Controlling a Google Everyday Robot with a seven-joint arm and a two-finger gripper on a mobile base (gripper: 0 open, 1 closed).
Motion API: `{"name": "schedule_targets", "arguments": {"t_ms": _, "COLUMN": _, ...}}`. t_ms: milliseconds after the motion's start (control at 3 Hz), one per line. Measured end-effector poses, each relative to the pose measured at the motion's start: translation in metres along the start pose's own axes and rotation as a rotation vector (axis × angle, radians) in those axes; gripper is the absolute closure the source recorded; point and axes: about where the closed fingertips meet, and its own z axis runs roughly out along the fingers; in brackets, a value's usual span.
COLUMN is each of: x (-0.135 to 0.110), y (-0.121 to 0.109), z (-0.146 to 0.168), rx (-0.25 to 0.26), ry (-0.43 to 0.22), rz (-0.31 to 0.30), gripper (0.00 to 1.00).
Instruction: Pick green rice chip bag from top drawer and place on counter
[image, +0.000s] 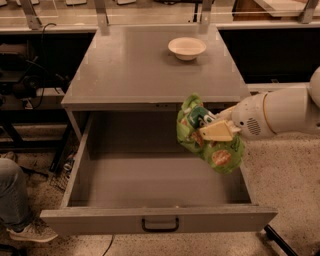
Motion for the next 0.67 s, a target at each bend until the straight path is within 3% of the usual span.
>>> {"name": "schedule_targets", "arguments": {"t_ms": 333, "x": -0.058, "y": -0.027, "z": 0.005, "rx": 0.062, "ry": -0.082, "rz": -0.096, "gripper": 1.00}}
{"name": "schedule_targets", "arguments": {"t_ms": 667, "x": -0.106, "y": -0.047, "z": 0.019, "rx": 0.090, "ry": -0.119, "rz": -0.153, "gripper": 1.00}}
